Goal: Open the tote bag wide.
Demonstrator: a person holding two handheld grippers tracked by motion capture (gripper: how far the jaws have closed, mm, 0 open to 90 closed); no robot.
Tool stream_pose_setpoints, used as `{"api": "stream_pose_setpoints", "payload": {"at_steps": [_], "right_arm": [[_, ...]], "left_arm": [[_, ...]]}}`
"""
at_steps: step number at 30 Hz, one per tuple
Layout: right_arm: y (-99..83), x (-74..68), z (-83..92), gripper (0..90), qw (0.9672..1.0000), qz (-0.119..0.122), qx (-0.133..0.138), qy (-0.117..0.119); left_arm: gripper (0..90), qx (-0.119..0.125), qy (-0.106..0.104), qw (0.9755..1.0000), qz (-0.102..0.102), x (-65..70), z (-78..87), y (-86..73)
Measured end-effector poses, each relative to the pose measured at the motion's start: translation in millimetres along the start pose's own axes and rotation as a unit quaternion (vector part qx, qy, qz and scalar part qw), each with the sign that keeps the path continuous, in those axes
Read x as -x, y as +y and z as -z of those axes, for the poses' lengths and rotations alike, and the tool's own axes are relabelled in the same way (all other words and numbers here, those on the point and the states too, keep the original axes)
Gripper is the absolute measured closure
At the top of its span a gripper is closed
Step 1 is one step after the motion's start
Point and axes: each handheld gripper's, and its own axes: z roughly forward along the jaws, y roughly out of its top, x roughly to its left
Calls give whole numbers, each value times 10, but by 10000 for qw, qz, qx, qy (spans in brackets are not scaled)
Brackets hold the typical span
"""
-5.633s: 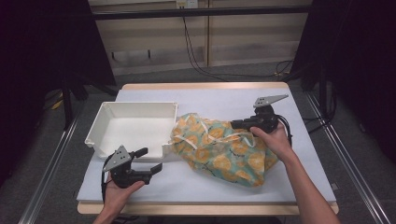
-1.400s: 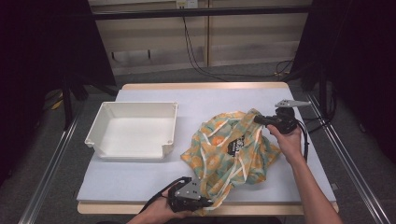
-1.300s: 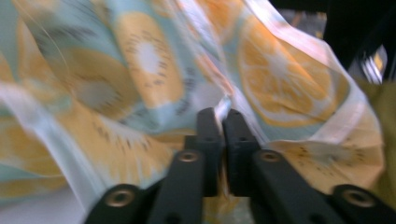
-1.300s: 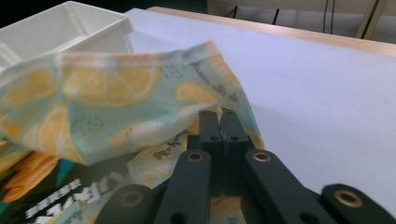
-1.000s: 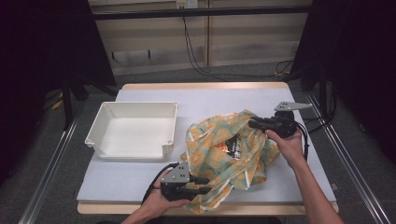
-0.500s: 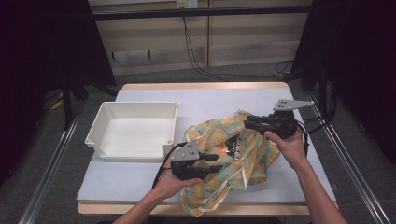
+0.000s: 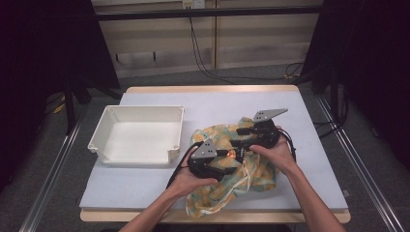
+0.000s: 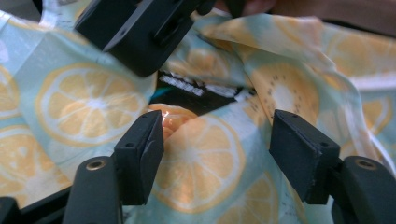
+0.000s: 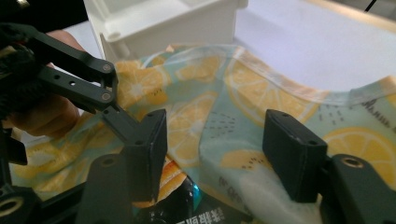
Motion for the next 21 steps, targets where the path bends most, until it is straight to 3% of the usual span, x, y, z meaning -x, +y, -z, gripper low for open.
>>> {"api": "stream_pose_setpoints", "payload": {"at_steps": [4, 5, 8, 10, 12, 13, 18, 21], "right_arm": [[-47, 4, -96, 376, 9998, 60, -192, 14], [-60, 8, -107, 374, 9997, 87, -243, -11], [-101, 33, -107, 373, 9996, 59, -268, -3], [-126, 47, -100, 386, 9995, 85, -287, -52], [-139, 43, -111, 403, 9992, 124, -360, -150], [-139, 37, -120, 442, 9991, 148, -366, -165], [-106, 72, -119, 805, 9995, 80, -228, -202], [-94, 157, -131, 884, 9996, -94, -123, -224]], "left_arm": [[462, -83, 136, 9997, -158, 19, -10, -4], [492, -156, 179, 9993, -298, -2, -4, -10], [589, -203, 222, 9990, -321, 7, -10, -12], [721, -271, 245, 9986, -392, 22, -28, -14], [836, -316, 133, 9990, -272, 0, -39, -24], [893, -309, 108, 9992, -248, -3, -42, -29], [900, -291, -102, 9995, -67, 45, 24, 8], [900, -162, -389, 9991, 22, 156, 119, 21]]}}
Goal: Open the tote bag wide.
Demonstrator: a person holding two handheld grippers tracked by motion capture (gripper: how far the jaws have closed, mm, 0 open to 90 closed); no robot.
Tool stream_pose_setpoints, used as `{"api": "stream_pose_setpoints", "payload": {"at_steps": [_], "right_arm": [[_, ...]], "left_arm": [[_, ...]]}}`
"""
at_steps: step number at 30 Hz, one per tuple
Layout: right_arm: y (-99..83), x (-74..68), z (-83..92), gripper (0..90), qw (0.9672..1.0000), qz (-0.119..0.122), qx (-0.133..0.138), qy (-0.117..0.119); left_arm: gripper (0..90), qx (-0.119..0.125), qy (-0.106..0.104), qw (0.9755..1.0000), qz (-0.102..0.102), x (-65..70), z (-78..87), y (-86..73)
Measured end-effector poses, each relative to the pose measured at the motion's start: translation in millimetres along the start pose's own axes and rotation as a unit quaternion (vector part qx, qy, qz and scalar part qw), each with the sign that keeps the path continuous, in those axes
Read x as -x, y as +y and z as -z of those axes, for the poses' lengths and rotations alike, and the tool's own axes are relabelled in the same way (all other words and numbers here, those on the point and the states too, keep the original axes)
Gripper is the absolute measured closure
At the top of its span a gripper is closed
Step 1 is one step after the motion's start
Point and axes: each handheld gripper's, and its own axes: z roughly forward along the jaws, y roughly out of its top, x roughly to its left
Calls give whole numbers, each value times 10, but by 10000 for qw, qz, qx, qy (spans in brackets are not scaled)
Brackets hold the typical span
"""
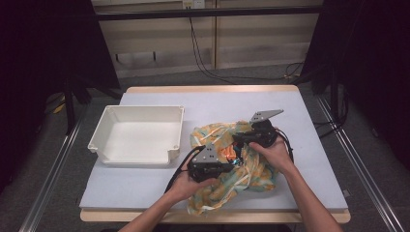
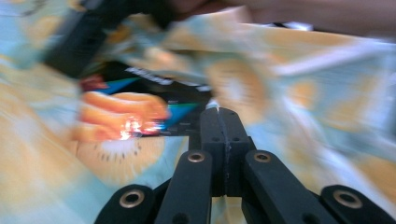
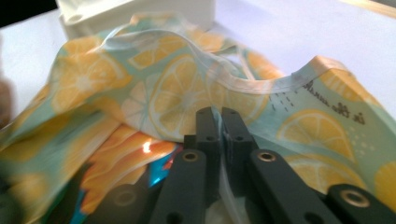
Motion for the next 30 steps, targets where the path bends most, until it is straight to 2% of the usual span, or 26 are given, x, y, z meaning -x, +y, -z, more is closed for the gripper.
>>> {"api": "stream_pose_setpoints", "payload": {"at_steps": [1, 3, 5, 7, 12, 13, 14, 16, 19, 20, 22, 23, 26, 27, 28, 30], "right_arm": [[6, 31, -5, 888, 10000, -64, 29, -19], [26, 89, -18, 893, 9998, -179, 103, -8], [40, 120, -24, 895, 9997, -203, 122, -21], [93, 212, -50, 899, 9991, -360, 220, -63], [157, 324, -113, 900, 9982, -490, 289, -180], [165, 363, -130, 900, 9979, -537, 305, -219], [172, 397, -145, 900, 9973, -595, 327, -268], [177, 452, -174, 900, 9966, -680, 348, -301], [176, 493, -207, 900, 9961, -726, 340, -356], [178, 527, -242, 900, 9953, -773, 355, -459], [177, 562, -254, 900, 9946, -780, 333, -596], [173, 597, -262, 900, 9935, -877, 325, -647], [173, 634, -267, 900, 9926, -914, 359, -710], [173, 634, -267, 900, 9926, -914, 359, -710], [164, 616, -282, 900, 9927, -871, 280, -780], [144, 610, -280, 900, 9930, -901, 292, -705]], "left_arm": [[900, -23, -77, 10000, -54, 39, 36, -7], [900, 28, -228, 9997, -20, 139, 90, -31], [900, -19, -250, 9996, -90, 175, 117, -40], [900, 24, -452, 9989, -81, 272, 186, -81], [900, -29, -535, 9983, -236, 402, 248, -124], [900, -102, -546, 9980, -309, 417, 259, -124], [900, -79, -556, 9980, -295, 438, 256, -131], [900, -176, -521, 9976, -420, 477, 259, -158], [900, -217, -525, 9974, -454, 509, 271, -183], [900, -285, -533, 9964, -597, 552, 280, -205], [900, -348, -596, 9953, -674, 565, 272, -223], [900, -345, -591, 9955, -651, 567, 262, -233], [900, -403, -659, 9954, -574, 526, 244, -275], [900, -403, -659, 9954, -574, 526, 244, -275], [900, -379, -647, 9960, -483, 488, 238, -300], [900, -340, -533, 9969, -470, 451, 244, -314]]}}
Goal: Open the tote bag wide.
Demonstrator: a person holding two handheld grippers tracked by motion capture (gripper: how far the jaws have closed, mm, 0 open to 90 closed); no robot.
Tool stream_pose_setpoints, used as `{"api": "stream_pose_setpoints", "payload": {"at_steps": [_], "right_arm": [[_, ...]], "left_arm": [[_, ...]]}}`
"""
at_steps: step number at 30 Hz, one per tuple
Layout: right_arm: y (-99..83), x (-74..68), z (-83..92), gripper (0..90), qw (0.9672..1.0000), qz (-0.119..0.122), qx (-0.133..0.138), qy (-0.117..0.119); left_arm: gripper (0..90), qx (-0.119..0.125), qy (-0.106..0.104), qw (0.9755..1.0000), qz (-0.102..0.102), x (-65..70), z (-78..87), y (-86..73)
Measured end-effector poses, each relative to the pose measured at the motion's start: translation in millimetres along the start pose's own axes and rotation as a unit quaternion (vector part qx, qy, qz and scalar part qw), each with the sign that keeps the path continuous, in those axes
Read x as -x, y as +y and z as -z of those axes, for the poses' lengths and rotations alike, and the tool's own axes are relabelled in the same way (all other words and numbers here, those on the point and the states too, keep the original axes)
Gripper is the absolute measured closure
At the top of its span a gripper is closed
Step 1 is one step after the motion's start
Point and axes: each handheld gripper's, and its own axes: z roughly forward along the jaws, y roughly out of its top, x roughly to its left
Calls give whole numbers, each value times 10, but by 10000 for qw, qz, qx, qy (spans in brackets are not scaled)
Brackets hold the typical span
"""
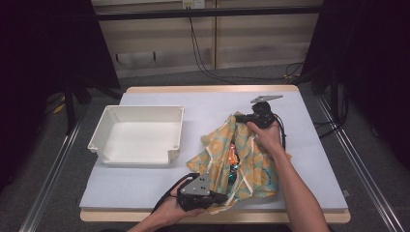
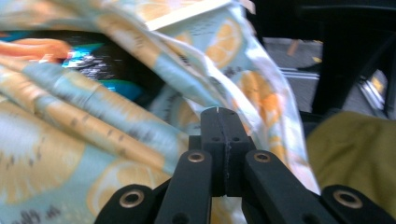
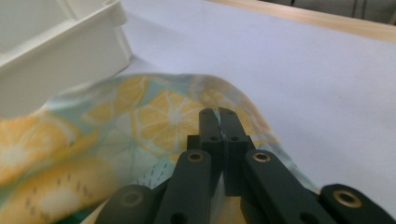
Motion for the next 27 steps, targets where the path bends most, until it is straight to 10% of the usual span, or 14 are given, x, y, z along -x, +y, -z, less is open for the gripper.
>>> {"api": "stream_pose_setpoints", "payload": {"at_steps": [17, 24, 27], "right_arm": [[45, -280, 543, 385, 9989, 259, 332, 225], [20, -496, 893, 338, 9979, 318, 501, 267], [-57, -638, 1014, 447, 9974, 363, 461, 428]], "left_arm": [[654, 770, 419, 9949, 502, -143, 213, 68], [584, 1097, 588, 9906, 565, -187, 361, 177], [630, 1177, 629, 9896, 538, -248, 370, 274]]}}
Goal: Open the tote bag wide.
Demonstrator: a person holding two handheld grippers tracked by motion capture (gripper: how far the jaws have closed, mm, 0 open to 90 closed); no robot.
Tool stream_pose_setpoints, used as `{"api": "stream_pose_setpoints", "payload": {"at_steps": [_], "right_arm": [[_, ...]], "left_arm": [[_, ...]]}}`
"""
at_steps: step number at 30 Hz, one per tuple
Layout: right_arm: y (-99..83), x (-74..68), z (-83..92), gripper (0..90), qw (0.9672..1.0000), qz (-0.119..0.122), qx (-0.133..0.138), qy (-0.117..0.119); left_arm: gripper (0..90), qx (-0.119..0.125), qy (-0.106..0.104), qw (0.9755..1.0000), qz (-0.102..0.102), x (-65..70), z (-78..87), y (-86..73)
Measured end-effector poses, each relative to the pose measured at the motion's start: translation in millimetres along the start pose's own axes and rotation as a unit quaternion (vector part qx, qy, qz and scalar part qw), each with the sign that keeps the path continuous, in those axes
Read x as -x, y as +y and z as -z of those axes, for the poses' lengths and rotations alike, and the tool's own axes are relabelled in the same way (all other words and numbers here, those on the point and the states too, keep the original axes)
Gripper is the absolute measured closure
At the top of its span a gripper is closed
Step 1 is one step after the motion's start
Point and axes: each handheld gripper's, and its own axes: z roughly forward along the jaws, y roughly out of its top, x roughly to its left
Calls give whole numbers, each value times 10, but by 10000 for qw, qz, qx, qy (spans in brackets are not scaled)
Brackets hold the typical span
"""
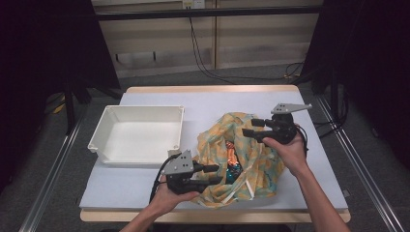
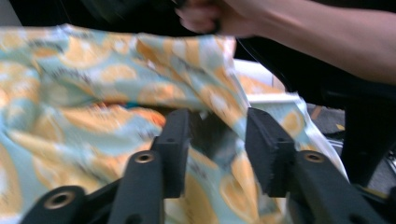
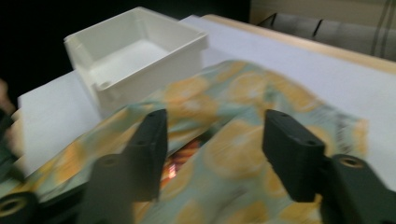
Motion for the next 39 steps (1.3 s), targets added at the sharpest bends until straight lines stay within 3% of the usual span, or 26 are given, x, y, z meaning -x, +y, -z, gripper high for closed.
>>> {"api": "stream_pose_setpoints", "payload": {"at_steps": [4, 7, 9, 15, 18, 21, 26, 28, 30, 36, 38, 39], "right_arm": [[-97, -305, 85, 690, 9993, 213, -289, 116], [-222, -500, 105, 758, 9979, 367, -514, 140], [-321, -575, 104, 758, 9974, 369, -600, 134], [-592, -622, 109, 518, 9959, 403, -746, -323], [-668, -621, 119, 435, 9963, 373, -708, -320], [-721, -665, 82, 366, 9958, 429, -738, -323], [-763, -707, -4, 347, 9918, 717, -834, -651], [-796, -712, -25, 381, 9904, 812, -824, -750], [-796, -714, -22, 469, 9884, 909, -831, -891], [-832, -658, 65, 794, 9933, 629, -665, -699], [-838, -648, 87, 831, 9934, 617, -655, -718], [-848, -615, 143, 868, 9949, 479, -568, -685]], "left_arm": [[683, -117, -8, 9998, -132, -80, -162, 73], [695, -276, 42, 9996, -73, -190, -313, 44], [685, -291, 63, 9995, 57, -261, -394, 4], [567, -539, 96, 9985, 22, -298, -459, -111], [524, -632, 147, 9979, 17, -305, -457, -171], [490, -671, 184, 9976, 1, -306, -458, -207], [441, -641, 218, 9977, -34, -282, -452, -219], [427, -669, 270, 9974, -66, -292, -437, -219], [412, -677, 325, 9972, -30, -299, -425, -230], [406, -704, 396, 9967, -7, -313, -401, -268], [402, -691, 404, 9968, 15, -310, -403, -274], [397, -670, 419, 9969, 19, -302, -408, -277]]}}
